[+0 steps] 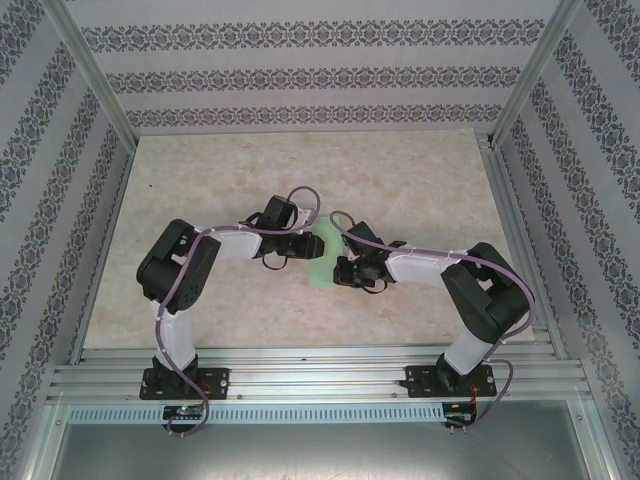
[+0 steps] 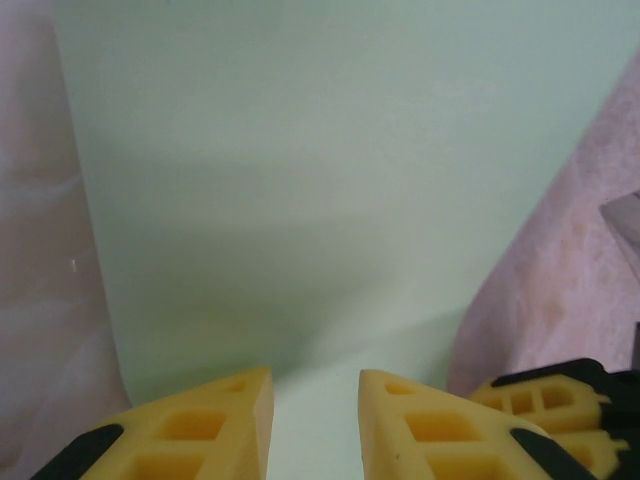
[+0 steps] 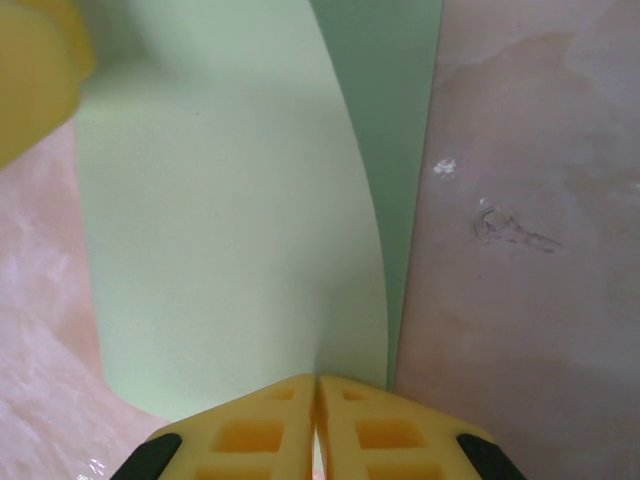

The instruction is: Fold a paper plane with a square sheet of paper (fold left side to right side)

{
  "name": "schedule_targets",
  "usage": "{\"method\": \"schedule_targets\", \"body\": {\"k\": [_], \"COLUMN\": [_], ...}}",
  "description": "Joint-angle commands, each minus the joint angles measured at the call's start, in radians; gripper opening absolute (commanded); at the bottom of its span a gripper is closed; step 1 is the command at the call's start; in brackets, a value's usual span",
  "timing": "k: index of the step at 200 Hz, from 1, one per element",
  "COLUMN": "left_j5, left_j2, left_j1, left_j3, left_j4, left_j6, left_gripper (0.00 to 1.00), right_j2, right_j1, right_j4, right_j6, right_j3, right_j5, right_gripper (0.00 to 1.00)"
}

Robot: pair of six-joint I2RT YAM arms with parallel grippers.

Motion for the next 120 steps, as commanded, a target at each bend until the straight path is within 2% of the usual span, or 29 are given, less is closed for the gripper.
{"method": "schedule_targets", "body": {"k": [1,44,120], "left_j5": [-0.016,-0.154,-0.295], "left_j2": [0.039,0.083,0.149], "left_j1": [-0.011,-0.011,-0.011], "left_j3": [0.049,0.098,0.194], "left_j4": [0.037,-0.024,-0.095], "left_j6": [0.001,0.065,0.124], "left_gripper": [0.3,0.3,0.31], "right_j2": [0.051,0.052,0.054], "right_j1": [0.001,0.002,0.002], "right_j4": [-0.13,-0.138,-0.153], "right_j6": [-0.02,-0.024,-0.031], "right_j3": [-0.027,-0.026,-0.021], "right_j5": [0.076,0.082,0.09], "right_gripper": [0.11,0.11,0.11]}}
